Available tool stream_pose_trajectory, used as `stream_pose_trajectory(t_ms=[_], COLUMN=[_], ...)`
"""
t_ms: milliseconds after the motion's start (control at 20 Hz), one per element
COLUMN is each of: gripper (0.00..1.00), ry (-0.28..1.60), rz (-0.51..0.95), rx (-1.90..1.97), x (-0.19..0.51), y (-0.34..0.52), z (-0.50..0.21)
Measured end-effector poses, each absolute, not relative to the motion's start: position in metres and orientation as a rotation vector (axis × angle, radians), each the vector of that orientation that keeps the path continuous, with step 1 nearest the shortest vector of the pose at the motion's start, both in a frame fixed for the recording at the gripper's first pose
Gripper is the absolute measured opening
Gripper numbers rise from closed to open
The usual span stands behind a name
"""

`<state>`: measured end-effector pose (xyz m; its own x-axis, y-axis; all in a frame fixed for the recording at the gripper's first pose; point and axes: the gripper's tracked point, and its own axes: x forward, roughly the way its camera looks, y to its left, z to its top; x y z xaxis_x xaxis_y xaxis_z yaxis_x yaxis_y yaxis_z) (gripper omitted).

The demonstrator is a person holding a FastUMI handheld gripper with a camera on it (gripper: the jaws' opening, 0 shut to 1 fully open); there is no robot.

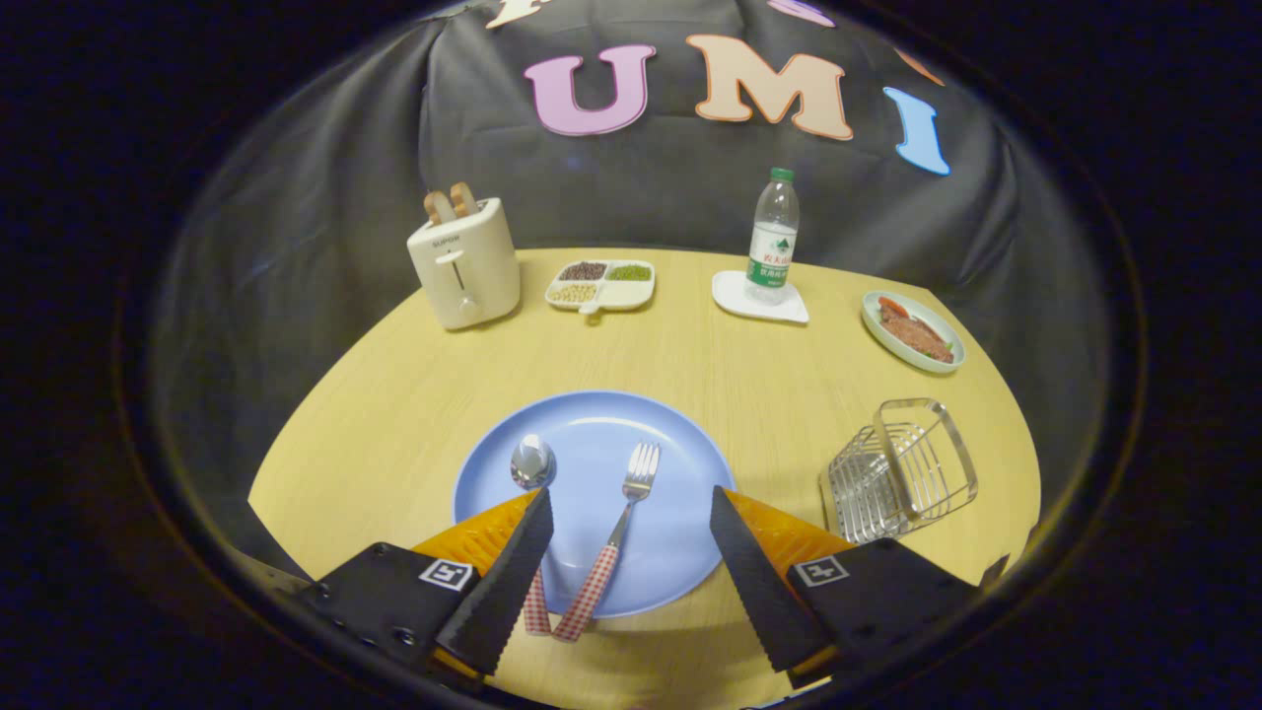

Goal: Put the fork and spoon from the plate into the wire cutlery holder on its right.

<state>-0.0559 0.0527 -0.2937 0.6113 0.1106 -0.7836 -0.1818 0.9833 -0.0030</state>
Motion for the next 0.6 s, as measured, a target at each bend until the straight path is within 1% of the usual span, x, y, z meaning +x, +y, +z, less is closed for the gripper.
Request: stream_pose_trajectory(t_ms=[400,600], gripper=[1.00,0.90], ry=[1.020,1.032], rz=[0.166,0.181], rx=[-0.132,-0.159], x=[-0.075,-0.076], y=[0.049,0.050], z=[-0.332,-0.339])
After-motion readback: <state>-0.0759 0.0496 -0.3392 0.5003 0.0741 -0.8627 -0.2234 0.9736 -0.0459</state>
